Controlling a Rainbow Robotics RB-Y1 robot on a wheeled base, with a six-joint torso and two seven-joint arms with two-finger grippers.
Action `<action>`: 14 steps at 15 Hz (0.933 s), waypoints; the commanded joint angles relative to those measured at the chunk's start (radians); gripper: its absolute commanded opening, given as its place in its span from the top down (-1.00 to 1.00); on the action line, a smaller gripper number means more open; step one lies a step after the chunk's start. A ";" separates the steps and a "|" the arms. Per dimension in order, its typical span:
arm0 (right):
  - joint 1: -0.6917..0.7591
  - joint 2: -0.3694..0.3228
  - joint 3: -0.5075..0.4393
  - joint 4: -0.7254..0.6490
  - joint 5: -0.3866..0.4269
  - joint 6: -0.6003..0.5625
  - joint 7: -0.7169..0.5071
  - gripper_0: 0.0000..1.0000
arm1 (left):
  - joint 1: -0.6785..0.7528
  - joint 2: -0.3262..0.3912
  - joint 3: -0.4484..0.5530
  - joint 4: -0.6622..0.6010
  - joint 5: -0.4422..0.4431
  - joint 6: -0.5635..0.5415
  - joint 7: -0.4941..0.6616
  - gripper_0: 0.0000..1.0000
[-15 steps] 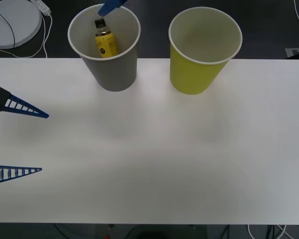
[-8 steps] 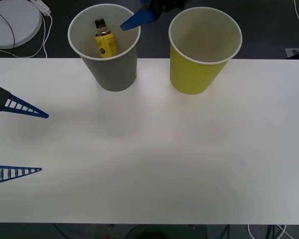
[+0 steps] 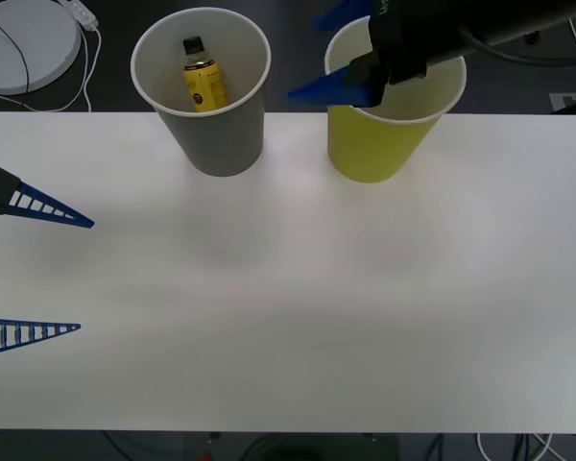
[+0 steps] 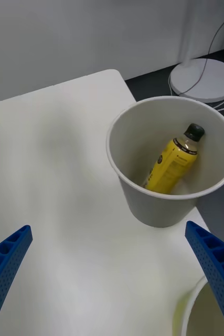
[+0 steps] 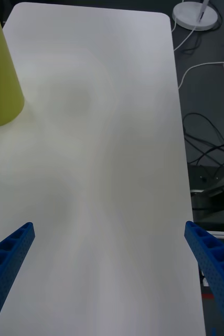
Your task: Put the can into the green bin and the plastic bottle into the gray bin
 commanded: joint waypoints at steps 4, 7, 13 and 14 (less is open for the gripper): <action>0.277 -0.061 -0.210 -0.168 -0.006 0.000 0.129 -1.00 | 0.000 0.000 0.000 0.000 0.000 0.000 0.000 -1.00; 0.412 -0.067 -0.299 -0.215 -0.035 0.000 0.238 -1.00 | 0.000 0.000 0.000 0.000 0.000 0.000 0.000 -1.00; 0.706 -0.070 -0.496 -0.329 -0.115 0.000 0.429 -1.00 | 0.000 0.000 0.000 0.000 0.000 0.000 0.000 -1.00; 0.760 -0.068 -0.525 -0.343 -0.137 0.000 0.476 -1.00 | 0.000 0.000 0.000 0.000 0.000 0.000 0.000 -1.00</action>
